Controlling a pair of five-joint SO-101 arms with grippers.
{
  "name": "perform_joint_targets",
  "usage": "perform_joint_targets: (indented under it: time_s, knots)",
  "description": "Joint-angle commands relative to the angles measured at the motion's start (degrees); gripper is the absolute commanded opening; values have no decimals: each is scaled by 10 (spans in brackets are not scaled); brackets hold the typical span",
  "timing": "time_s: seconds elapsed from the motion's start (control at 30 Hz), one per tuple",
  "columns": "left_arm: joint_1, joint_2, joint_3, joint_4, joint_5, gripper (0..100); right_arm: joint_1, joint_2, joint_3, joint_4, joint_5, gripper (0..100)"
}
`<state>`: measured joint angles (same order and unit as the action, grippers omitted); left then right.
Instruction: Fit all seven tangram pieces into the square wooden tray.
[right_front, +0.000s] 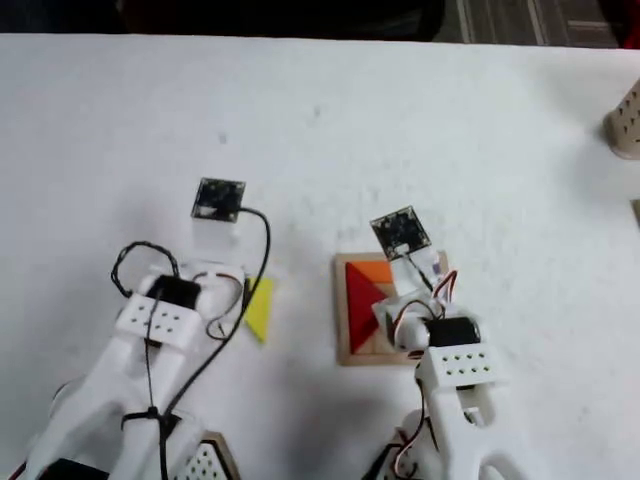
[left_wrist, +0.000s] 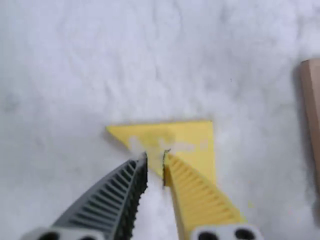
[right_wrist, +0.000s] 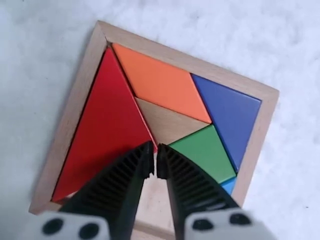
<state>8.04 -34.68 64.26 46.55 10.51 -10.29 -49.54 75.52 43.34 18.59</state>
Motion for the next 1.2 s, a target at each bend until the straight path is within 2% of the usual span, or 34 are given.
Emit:
perform_joint_targets:
  time_s: [0.0,0.07,0.23,0.3,0.37,0.53,0.77,0.87,1.07,1.17]
  knots:
    - [1,-16,-11,14,28,310,-15,-12,-3,-7,4,18]
    - [0,-15,-19,25,31,278,-15,-12,-3,-7,4,18]
    - [-2,-15,-21,25,29,72,-15,-12,-3,-7,4,18]
    - [-4,-15,-21,21,28,36,-15,-12,-3,-7,4,18]
    - [-5,-6,-25,20,28,68,-15,-12,-3,-7,4,18]
    - [-5,93,-76,41,33,236,-15,-12,-3,-7,4,18]
    - [-18,190,-169,99,34,199,-15,-12,-2,-7,5,18]
    - [-34,214,-203,119,77,203,-15,-12,-2,-7,5,18]
    - [-30,276,-236,151,133,316,-15,-16,6,-7,36,18]
    - [-16,300,-249,164,139,324,-28,-16,9,-7,38,18]
